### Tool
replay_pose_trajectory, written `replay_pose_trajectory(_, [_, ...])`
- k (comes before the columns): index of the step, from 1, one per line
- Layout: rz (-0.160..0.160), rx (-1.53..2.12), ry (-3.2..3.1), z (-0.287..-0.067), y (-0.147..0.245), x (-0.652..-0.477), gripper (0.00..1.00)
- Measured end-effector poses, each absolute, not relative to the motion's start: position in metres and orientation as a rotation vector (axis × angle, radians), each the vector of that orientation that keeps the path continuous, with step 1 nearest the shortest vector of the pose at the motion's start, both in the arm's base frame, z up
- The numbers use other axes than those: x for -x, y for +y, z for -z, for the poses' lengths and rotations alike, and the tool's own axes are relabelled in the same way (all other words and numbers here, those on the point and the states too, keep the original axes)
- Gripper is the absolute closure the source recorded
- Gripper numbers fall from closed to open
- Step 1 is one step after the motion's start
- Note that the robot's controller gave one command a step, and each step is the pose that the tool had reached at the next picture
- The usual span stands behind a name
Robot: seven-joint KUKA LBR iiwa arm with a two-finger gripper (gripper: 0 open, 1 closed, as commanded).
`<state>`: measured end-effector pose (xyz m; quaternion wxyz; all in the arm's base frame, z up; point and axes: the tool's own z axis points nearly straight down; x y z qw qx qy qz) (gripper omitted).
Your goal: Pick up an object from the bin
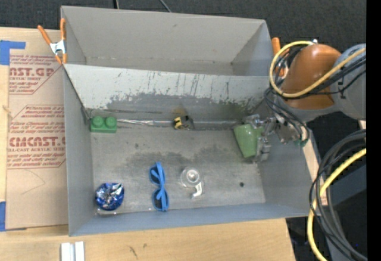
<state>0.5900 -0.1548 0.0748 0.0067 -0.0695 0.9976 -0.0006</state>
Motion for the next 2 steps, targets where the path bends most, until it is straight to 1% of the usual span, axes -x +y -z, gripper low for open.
replay_pose_trajectory(1, [0.003,0.148,3.127,-0.190,-0.154,-0.596,1.00])
replay_pose_trajectory(2, [0.006,0.228,3.120,-0.395,-0.140,-0.588,1.00])
